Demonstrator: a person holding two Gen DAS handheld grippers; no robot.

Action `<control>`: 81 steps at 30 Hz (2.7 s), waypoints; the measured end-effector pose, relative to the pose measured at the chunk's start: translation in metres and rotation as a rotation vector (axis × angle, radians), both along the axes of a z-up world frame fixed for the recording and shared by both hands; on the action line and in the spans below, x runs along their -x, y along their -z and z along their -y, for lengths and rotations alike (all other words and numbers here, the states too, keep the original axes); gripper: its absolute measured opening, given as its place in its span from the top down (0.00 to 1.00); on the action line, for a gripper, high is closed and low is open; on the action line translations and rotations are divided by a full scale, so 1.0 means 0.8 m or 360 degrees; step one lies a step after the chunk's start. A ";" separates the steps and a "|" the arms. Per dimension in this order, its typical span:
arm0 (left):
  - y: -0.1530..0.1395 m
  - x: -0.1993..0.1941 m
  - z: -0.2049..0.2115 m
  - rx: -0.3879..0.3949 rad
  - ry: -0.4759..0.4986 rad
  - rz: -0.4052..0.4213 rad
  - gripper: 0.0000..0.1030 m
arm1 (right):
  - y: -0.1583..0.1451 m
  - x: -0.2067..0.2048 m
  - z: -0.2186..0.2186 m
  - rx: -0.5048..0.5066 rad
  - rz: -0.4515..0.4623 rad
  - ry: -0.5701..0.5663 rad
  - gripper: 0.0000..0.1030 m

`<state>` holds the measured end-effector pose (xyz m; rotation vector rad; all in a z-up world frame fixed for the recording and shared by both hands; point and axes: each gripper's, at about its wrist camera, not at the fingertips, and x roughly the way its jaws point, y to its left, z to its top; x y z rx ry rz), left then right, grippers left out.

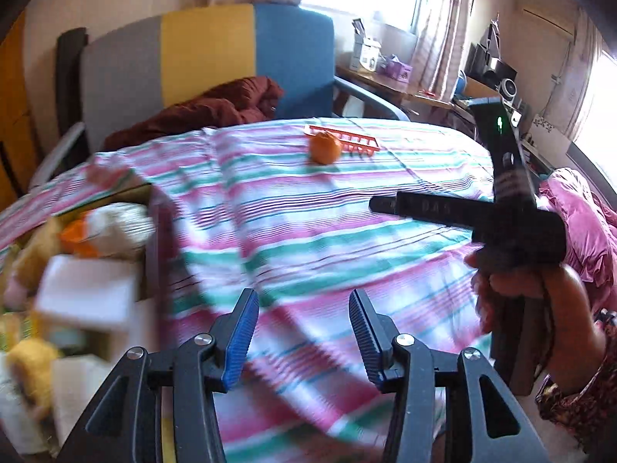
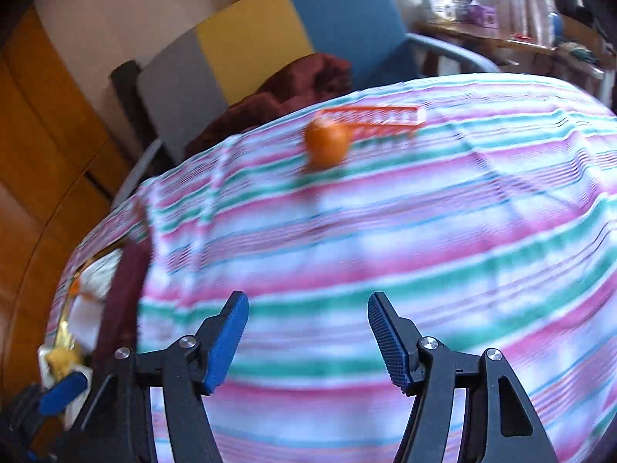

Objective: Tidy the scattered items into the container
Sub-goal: 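Move both open tools back toward the orange and the orange rack, then grasp the orange plastic rack with the right tool, then grasp the orange with the left tool while the right tool holds the rack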

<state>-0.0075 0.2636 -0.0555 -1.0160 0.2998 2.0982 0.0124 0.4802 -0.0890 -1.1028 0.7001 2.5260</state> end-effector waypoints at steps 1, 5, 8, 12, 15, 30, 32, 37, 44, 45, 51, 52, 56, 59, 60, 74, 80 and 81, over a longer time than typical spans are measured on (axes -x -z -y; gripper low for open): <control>0.009 0.008 -0.013 0.0006 -0.0012 0.0021 0.52 | -0.001 0.004 -0.013 -0.0019 0.0009 0.0016 0.36; 0.035 0.038 -0.043 -0.0021 -0.0108 0.0128 0.52 | -0.012 0.032 -0.068 -0.0070 0.0010 0.0047 0.36; 0.049 0.053 -0.056 -0.0024 -0.0162 0.0155 0.52 | -0.018 0.061 -0.095 -0.0085 0.0005 0.0038 0.31; 0.070 0.065 -0.063 -0.0005 -0.0226 0.0181 0.52 | -0.029 0.100 -0.125 -0.0124 0.0004 0.0029 0.31; 0.075 0.064 -0.058 -0.0039 -0.0234 0.0121 0.47 | -0.039 0.141 -0.143 -0.0188 -0.0011 0.0028 0.31; 0.092 0.065 -0.060 -0.0045 -0.0179 0.0129 0.11 | 0.027 0.252 -0.181 -0.0060 0.0334 -0.0008 0.25; 0.093 0.064 -0.060 -0.0044 -0.0178 0.0124 0.11 | 0.026 0.247 -0.166 -0.0132 0.0332 -0.0048 0.26; 0.093 0.064 -0.059 -0.0072 -0.0176 0.0136 0.11 | 0.025 0.224 -0.141 -0.0105 0.0306 -0.0095 0.26; 0.094 0.063 -0.063 -0.0068 -0.0176 0.0130 0.11 | 0.027 0.170 -0.089 -0.0176 0.0330 -0.0192 0.26; 0.094 0.063 -0.063 -0.0068 -0.0176 0.0131 0.11 | 0.028 0.163 -0.084 -0.0188 0.0319 -0.0196 0.26; 0.092 0.062 -0.061 -0.0064 -0.0158 0.0139 0.11 | 0.029 0.097 -0.057 -0.0147 0.0249 -0.0103 0.25; 0.092 0.060 -0.061 -0.0050 -0.0150 0.0134 0.11 | 0.028 0.088 -0.054 -0.0137 0.0249 -0.0083 0.25; 0.089 0.044 -0.056 -0.0006 -0.0091 0.0109 0.12 | 0.026 0.056 -0.036 -0.0122 0.0272 -0.0032 0.25; 0.082 0.026 -0.044 0.0033 -0.0091 0.0119 0.16 | 0.024 0.032 -0.021 -0.0102 0.0282 -0.0005 0.25; 0.080 0.021 -0.040 0.0032 -0.0093 0.0132 0.16 | 0.024 0.025 -0.017 -0.0093 0.0282 0.0005 0.25; 0.061 -0.019 -0.012 0.0108 -0.0168 0.0182 0.17 | 0.020 -0.049 0.010 0.0078 0.0232 0.0027 0.25; 0.054 -0.024 -0.007 0.0137 -0.0189 0.0154 0.17 | 0.018 -0.069 0.007 0.0163 0.0197 0.0041 0.25; 0.053 -0.025 -0.005 0.0139 -0.0191 0.0152 0.17 | 0.017 -0.072 0.006 0.0177 0.0192 0.0045 0.25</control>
